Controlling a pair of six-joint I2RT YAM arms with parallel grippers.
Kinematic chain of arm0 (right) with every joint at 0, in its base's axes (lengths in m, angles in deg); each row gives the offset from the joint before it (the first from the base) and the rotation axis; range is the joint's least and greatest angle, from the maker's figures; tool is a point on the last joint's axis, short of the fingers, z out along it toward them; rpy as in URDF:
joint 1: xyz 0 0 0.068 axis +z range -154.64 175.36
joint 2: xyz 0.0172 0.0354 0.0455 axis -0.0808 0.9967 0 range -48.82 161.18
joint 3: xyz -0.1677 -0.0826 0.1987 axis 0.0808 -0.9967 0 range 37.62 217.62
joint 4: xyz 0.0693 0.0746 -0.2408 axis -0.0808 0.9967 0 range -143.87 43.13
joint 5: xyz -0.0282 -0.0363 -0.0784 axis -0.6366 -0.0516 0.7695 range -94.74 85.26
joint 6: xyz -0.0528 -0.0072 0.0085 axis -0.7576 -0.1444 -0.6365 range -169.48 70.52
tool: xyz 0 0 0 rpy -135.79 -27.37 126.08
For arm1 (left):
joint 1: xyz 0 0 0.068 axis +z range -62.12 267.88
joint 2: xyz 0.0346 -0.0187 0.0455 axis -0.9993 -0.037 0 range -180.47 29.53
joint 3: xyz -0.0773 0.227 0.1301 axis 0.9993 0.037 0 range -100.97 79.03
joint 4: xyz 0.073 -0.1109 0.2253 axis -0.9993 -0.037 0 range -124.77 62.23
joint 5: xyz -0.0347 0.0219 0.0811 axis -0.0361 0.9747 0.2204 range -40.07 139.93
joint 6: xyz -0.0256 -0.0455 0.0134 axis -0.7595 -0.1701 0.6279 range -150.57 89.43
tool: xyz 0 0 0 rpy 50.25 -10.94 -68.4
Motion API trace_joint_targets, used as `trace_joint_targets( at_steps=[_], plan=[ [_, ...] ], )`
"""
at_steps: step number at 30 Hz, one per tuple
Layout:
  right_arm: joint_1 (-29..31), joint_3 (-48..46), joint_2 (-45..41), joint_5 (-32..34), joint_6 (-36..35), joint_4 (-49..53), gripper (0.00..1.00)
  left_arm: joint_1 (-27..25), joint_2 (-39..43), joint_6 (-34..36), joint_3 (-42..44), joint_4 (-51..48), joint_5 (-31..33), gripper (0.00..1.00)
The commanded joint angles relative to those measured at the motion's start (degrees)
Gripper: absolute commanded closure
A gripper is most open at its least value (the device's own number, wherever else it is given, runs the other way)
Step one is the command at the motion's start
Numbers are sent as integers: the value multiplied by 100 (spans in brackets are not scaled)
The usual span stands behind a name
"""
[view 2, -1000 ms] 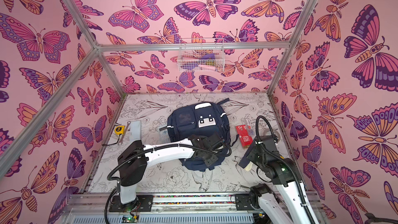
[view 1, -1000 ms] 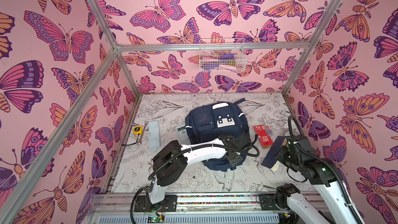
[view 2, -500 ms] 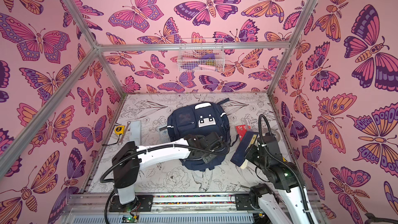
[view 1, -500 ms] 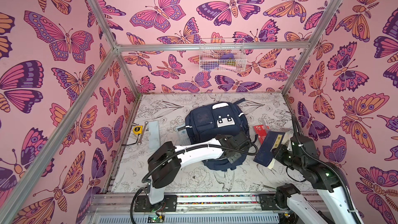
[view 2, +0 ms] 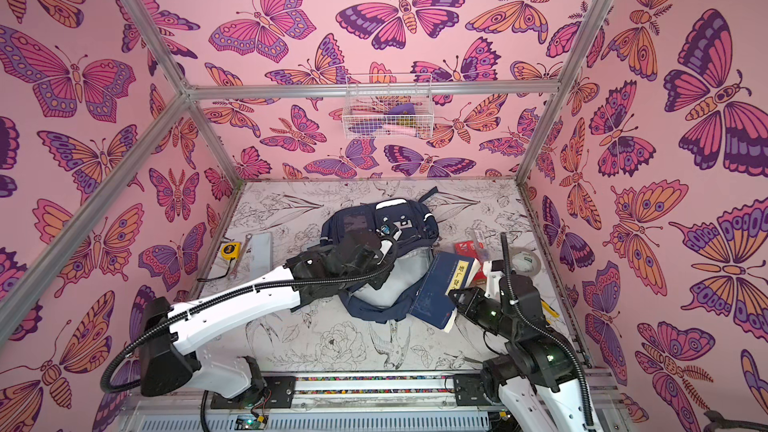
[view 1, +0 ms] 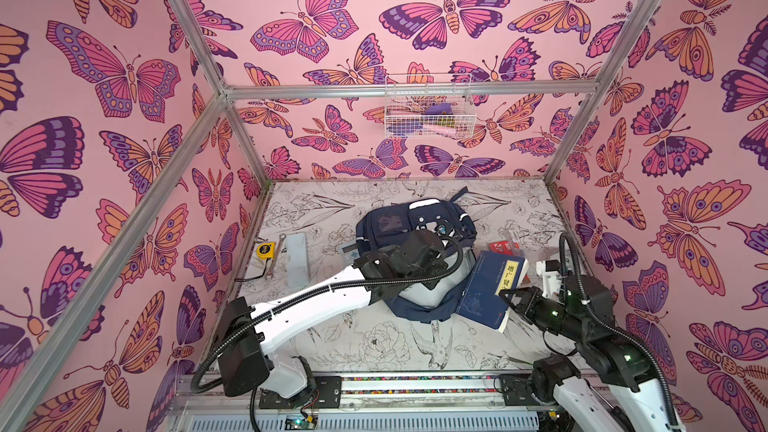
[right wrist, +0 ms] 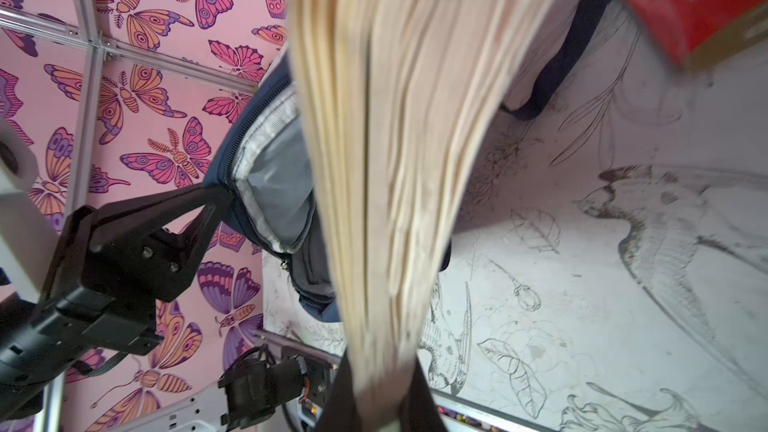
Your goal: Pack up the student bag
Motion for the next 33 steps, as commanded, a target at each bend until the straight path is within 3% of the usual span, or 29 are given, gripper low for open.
trace_joint_targets(
  at_steps=[1, 7, 15, 25, 33],
  plan=[
    [129, -389, -301, -421, 924, -1106, 100, 20, 249, -245, 9, 773, -224, 100],
    [678, -1094, -93, -194, 1690, -2543, 100, 27, 206, -321, 92, 876, -387, 100],
    [1853, -1102, 1597, 1104, 1482, -4602, 100, 45, 272, -329, 195, 892, -631, 100],
    [2387, -1384, 3291, 2767, 1486, -7168, 100, 152, 411, -335, 343, 928, -1067, 100],
    [2552, -1080, 4898, 3249, 1686, -8660, 100, 231, 359, -447, 498, 1131, -1445, 100]
  ],
)
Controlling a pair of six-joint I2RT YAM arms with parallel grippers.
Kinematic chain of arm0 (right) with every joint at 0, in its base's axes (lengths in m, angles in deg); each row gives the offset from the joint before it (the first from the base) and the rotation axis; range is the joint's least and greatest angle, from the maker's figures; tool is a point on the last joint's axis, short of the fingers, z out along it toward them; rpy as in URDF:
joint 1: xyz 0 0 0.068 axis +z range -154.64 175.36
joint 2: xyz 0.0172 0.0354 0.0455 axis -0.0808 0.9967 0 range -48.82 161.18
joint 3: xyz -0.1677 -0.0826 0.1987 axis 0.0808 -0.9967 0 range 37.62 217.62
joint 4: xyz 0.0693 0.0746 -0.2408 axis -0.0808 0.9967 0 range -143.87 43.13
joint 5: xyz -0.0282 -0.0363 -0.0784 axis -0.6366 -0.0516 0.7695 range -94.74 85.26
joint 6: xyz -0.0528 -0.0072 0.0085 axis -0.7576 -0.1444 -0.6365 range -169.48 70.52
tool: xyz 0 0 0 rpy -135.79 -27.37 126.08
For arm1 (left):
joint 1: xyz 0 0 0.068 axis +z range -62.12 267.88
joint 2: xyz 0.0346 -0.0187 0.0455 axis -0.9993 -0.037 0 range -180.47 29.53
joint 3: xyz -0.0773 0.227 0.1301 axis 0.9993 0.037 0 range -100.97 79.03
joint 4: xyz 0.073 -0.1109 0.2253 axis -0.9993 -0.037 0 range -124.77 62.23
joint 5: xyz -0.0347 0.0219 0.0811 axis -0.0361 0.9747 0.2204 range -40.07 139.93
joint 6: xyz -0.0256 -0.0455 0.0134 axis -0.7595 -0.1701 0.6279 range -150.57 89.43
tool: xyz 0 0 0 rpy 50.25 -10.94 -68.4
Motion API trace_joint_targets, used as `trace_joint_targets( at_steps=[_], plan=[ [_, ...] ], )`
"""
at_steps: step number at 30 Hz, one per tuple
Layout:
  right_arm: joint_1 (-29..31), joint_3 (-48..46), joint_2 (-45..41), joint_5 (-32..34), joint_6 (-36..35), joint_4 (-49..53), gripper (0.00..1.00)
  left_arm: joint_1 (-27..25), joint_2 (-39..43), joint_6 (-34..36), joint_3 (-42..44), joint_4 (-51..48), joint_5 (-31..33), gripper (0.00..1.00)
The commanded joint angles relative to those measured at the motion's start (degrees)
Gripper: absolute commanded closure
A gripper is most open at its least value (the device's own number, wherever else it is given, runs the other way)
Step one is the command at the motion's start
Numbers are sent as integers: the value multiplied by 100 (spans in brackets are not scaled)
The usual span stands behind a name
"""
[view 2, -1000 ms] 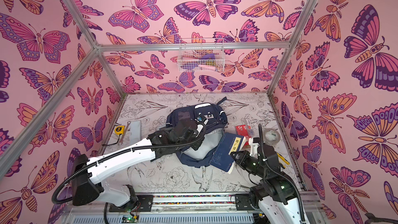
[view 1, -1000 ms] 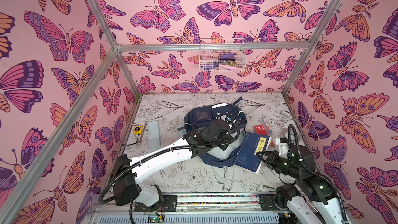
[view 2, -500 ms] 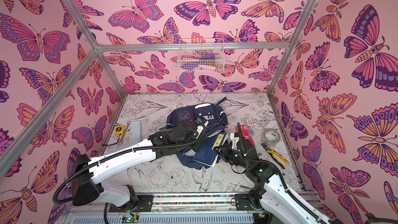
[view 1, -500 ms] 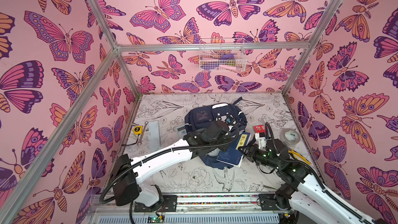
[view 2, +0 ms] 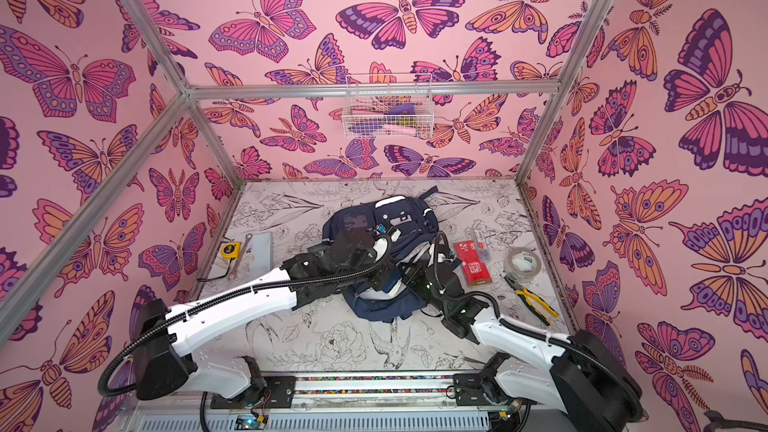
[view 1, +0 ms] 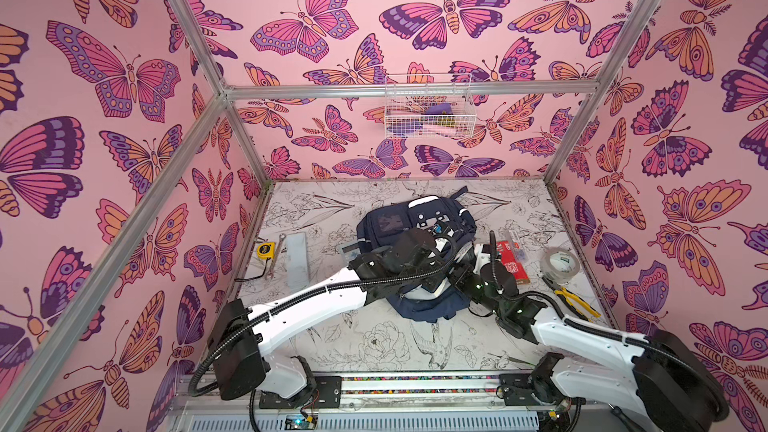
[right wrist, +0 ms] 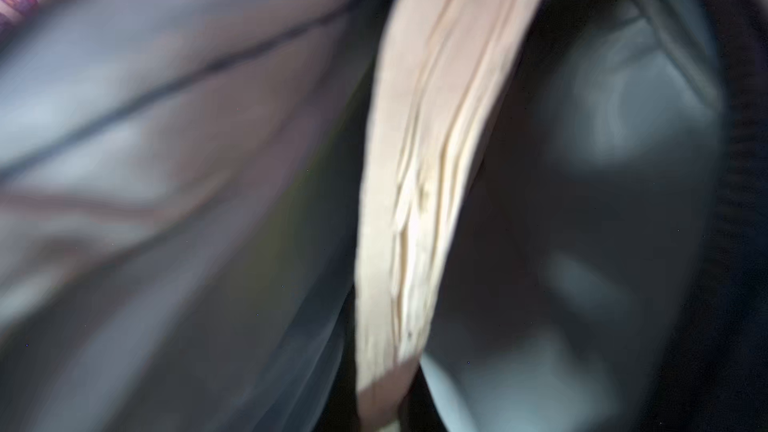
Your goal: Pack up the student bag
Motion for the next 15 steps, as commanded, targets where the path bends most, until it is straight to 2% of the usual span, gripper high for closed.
trace_joint_targets(
  at_steps=[1, 8, 9, 11, 13, 15],
  plan=[
    [51, 406, 481, 535, 143, -1447, 100, 13, 223, -134, 88, 490, -418, 100],
    [129, 682, 1419, 814, 275, -1729, 100, 75, 230, -212, 245, 599, -540, 100],
    [126, 723, 1458, 833, 315, -1598, 95, 88, 219, -241, 280, 621, -554, 100],
    [126, 783, 1528, 834, 339, -1279, 73, 146, 213, -324, 363, 684, -610, 100],
    [131, 791, 1523, 833, 365, -955, 57, 230, 191, -427, 461, 777, -683, 100],
    [131, 775, 1399, 834, 362, -512, 48, 331, 152, -561, 550, 861, -759, 100]
  ],
)
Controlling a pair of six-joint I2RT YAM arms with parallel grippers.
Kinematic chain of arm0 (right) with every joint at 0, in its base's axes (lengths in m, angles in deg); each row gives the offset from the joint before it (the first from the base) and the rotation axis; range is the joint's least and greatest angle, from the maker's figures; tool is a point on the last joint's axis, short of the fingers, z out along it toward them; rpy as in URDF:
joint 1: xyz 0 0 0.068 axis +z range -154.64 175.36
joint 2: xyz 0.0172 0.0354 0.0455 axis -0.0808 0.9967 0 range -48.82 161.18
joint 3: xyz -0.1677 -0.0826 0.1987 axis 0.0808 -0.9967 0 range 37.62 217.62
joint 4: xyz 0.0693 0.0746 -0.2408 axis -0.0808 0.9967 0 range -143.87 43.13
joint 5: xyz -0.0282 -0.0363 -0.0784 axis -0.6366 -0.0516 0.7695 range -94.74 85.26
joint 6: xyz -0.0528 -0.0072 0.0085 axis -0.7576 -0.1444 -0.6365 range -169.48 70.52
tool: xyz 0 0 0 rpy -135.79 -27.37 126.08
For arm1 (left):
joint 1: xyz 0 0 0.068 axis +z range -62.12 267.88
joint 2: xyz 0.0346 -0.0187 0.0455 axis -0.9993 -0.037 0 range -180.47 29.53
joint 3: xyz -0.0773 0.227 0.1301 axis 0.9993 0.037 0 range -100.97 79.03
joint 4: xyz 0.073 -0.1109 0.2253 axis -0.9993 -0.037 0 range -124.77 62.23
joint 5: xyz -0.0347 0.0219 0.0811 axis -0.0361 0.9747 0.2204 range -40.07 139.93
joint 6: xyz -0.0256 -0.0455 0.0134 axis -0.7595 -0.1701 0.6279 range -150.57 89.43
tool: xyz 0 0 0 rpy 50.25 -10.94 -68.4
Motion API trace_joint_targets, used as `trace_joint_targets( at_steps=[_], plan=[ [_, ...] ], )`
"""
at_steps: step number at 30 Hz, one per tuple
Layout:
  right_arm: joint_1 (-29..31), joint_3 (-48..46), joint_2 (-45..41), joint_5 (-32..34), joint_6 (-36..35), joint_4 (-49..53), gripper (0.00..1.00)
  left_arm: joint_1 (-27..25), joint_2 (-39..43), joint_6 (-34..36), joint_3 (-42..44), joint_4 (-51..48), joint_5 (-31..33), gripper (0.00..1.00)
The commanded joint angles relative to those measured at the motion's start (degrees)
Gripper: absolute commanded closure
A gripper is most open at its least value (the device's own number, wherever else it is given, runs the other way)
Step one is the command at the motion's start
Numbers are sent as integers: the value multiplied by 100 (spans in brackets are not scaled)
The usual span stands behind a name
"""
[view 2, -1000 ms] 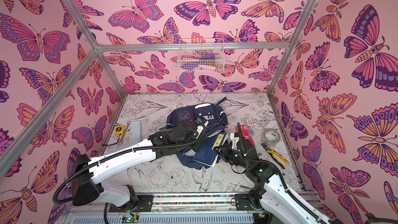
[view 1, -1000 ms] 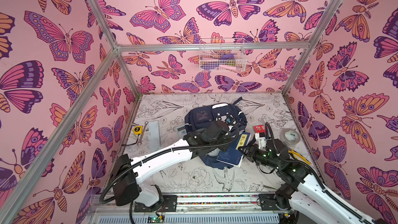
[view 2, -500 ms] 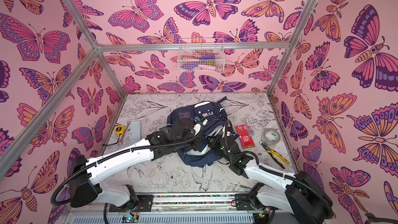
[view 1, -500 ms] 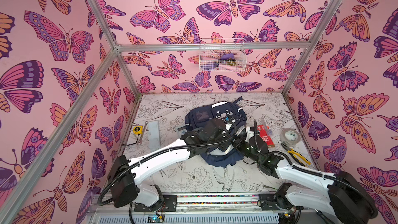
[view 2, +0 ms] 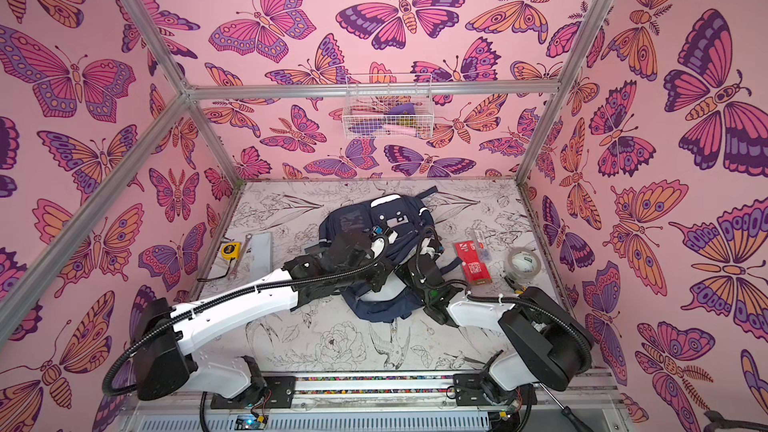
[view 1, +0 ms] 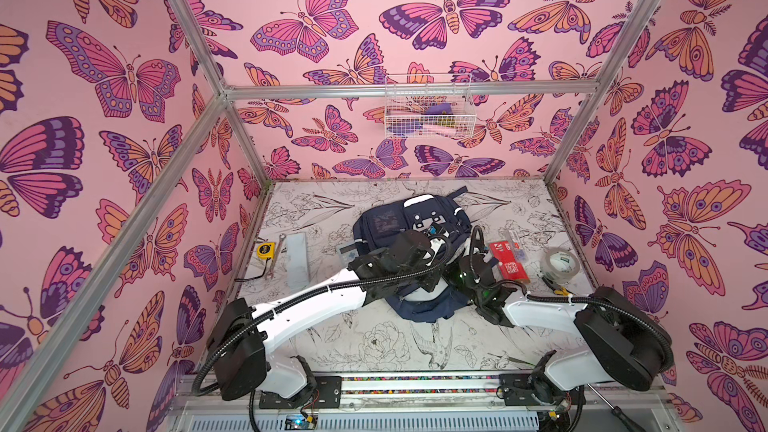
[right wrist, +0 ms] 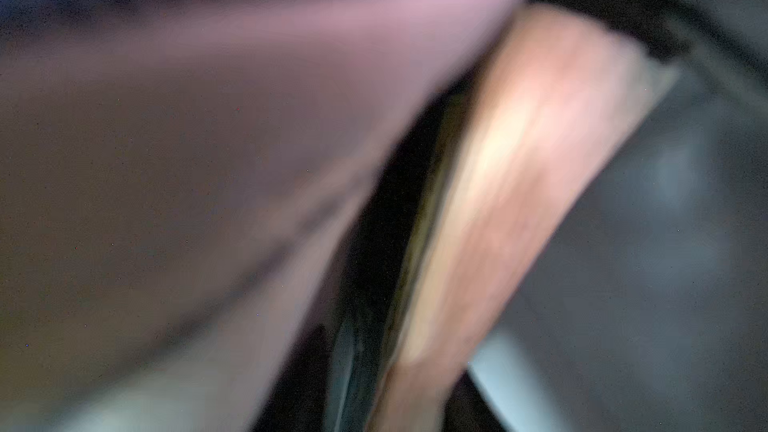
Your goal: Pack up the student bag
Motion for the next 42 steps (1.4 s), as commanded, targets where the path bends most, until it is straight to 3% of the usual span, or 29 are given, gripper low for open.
trace_joint_targets(
  at_steps=[1, 8, 14, 17, 21, 25, 29, 37, 42],
  plan=[
    [43, 156, -247, 185, 19, 476, 45, 144, 111, -307, 146, 493, -370, 100],
    [39, 194, -1758, 487, -341, 3879, 34, 479, -205, -722, 269, 583, -756, 100],
    [30, 354, -2945, 488, -1092, 6263, 38, 724, -369, -1155, 377, 795, -1221, 100],
    [84, 494, -3297, 566, -1441, 7165, 44, 812, -381, -1454, 377, 671, -1352, 59],
    [596, 833, -3410, 950, -1839, 7832, 49, 1027, 107, -2003, 719, 204, -951, 35],
    [1518, 1375, -2823, 1334, -2004, 8064, 49, 1462, 806, -2452, 1202, -743, -554, 28],
    [2228, 1968, -1887, 1594, -2075, 7992, 49, 2002, 1216, -2810, 1795, -1333, -807, 30],
    [2866, 3374, -170, 1542, -2328, 8034, 45, 2597, 1047, -3923, 2975, 98, -2131, 25],
    [2963, 3954, 397, 1666, -2153, 8575, 40, 2759, 335, -4306, 3167, 1051, -2613, 31]
  ],
)
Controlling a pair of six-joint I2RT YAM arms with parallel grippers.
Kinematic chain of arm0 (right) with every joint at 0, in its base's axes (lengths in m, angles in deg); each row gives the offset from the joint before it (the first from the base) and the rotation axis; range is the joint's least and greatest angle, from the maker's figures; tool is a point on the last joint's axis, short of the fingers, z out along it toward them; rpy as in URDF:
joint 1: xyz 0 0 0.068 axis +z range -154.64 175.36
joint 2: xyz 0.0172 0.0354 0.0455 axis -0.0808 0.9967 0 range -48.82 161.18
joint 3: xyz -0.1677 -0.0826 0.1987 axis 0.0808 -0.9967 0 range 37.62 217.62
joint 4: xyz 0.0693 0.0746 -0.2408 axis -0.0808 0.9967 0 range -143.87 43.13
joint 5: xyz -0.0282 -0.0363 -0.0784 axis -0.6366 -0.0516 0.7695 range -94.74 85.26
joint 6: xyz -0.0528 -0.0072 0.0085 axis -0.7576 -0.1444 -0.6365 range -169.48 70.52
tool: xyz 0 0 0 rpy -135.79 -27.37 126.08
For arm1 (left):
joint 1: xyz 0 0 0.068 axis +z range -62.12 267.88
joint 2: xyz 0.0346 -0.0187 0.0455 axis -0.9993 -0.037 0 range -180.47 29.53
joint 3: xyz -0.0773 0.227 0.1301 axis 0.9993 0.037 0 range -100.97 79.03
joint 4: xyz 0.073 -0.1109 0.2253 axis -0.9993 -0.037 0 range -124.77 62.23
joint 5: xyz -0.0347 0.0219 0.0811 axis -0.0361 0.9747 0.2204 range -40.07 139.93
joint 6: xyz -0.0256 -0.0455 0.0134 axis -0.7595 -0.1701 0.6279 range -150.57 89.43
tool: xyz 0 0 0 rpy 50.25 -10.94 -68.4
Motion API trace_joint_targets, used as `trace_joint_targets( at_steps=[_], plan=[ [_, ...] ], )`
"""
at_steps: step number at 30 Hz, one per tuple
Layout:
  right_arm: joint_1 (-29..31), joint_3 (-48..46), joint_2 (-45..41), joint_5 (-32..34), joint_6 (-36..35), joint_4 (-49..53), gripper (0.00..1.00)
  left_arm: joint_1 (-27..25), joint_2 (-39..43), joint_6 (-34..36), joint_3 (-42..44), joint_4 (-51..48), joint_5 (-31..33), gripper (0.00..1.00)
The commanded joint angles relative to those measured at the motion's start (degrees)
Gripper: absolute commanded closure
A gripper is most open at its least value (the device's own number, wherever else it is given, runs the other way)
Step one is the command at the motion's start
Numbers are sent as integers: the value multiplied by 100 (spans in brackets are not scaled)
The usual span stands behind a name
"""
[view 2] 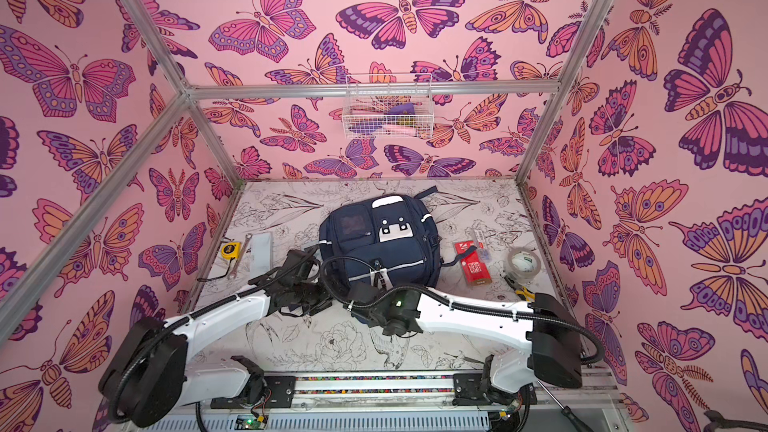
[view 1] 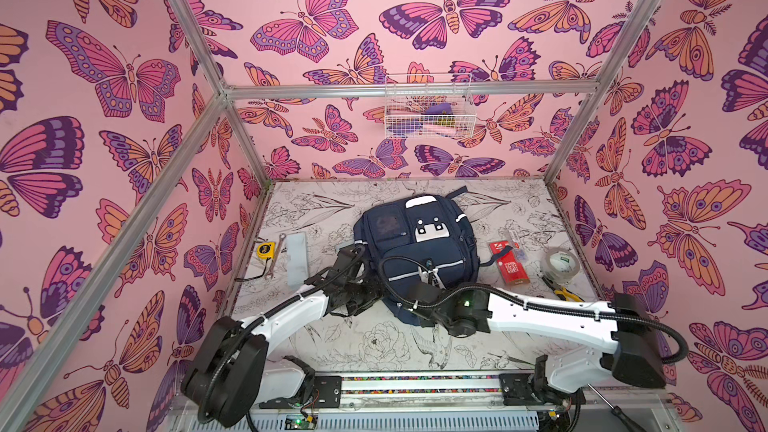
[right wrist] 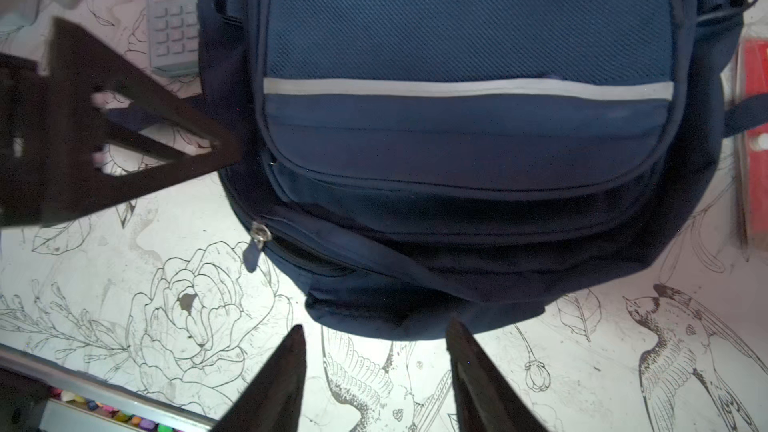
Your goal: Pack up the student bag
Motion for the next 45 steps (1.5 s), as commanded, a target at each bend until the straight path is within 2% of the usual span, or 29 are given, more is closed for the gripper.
trace_joint_targets(
  at_steps=[1, 5, 10, 16, 26, 32, 38, 45],
  plan=[
    [74, 318, 233, 245, 89, 620, 38, 107, -388, -487, 195, 966, -607, 33],
    [122, 641, 621, 470, 325, 1054, 28, 147, -833, -833, 340, 1856, -995, 49],
    [371, 996, 892, 929, 168, 1368, 30, 143, -832, -1082, 385, 2410, -1204, 84],
    [355, 1263, 976, -114, -286, 1003, 44, 78, -367, -1187, 290, 2529, -1220, 100],
    [-108, 794, 745, -682, 253, 315, 65, -112, -234, -1702, 375, 3526, -1290, 100],
    [-512, 17, 457, -1235, 394, -711, 66, -123, -329, -2052, 552, 4302, -1297, 100],
    [-766, -503, 100, -1547, 351, -1878, 64, -173, -400, -2073, 552, 4442, -1361, 100],
    [-989, -988, -18, -1741, 555, -2653, 61, -190, -429, -2100, 561, 4514, -1330, 100]
  ],
)
